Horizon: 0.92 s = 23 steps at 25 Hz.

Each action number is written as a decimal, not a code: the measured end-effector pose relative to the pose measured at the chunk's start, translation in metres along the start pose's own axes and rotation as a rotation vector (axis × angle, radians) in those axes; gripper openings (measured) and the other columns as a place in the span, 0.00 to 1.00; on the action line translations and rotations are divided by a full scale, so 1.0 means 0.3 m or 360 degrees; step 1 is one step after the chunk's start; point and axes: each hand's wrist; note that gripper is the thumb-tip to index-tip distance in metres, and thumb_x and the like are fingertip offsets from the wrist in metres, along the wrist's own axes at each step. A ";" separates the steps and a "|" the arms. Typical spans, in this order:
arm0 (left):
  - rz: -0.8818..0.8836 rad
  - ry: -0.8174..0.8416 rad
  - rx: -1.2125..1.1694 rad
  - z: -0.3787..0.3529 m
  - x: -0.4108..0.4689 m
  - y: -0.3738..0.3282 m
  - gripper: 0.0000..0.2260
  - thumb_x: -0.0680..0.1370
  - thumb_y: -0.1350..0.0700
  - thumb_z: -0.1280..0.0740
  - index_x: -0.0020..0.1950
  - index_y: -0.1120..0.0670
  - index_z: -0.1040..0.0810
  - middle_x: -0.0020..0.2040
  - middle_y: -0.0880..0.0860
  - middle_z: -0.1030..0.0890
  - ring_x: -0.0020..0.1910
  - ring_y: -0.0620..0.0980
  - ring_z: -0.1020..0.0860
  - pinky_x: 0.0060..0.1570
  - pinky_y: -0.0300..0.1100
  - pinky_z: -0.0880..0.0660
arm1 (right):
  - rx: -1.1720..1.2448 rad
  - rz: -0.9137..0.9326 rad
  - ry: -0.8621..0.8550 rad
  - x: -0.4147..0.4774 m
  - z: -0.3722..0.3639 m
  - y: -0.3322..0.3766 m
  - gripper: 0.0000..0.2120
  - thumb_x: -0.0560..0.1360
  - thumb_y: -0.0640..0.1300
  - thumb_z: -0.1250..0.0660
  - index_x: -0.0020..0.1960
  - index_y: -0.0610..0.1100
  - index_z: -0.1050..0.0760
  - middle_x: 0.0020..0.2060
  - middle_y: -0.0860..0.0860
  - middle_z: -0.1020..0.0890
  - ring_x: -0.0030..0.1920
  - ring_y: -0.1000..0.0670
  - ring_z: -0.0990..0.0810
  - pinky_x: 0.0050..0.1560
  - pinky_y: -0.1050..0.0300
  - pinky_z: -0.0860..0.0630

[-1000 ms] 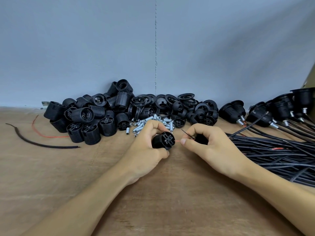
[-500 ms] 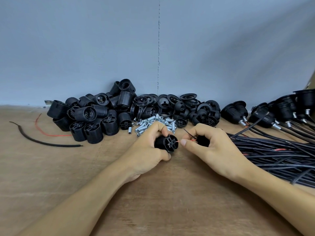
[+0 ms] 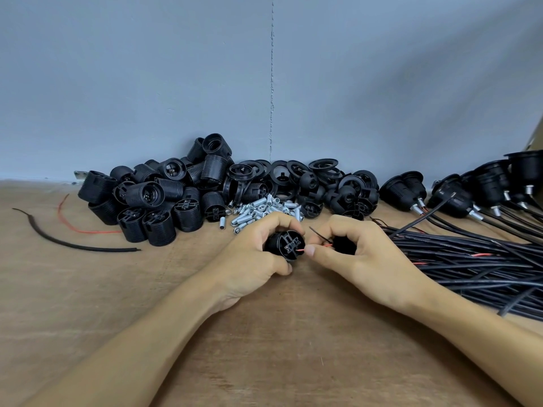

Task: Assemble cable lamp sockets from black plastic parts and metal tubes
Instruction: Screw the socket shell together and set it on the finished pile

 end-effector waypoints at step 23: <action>-0.0327 -0.0352 0.0492 -0.041 -0.010 0.015 0.23 0.68 0.67 0.27 0.53 0.42 0.19 0.49 0.43 0.15 0.51 0.44 0.18 0.53 0.43 0.21 | -0.0434 0.0305 -0.0228 0.000 -0.012 0.020 0.24 0.73 0.39 0.26 0.32 0.61 0.33 0.32 0.58 0.30 0.36 0.60 0.28 0.39 0.72 0.35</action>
Point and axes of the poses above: each hand's wrist, its own x-axis towards the middle knuckle, its own z-axis out of the back of the hand, y = z × x
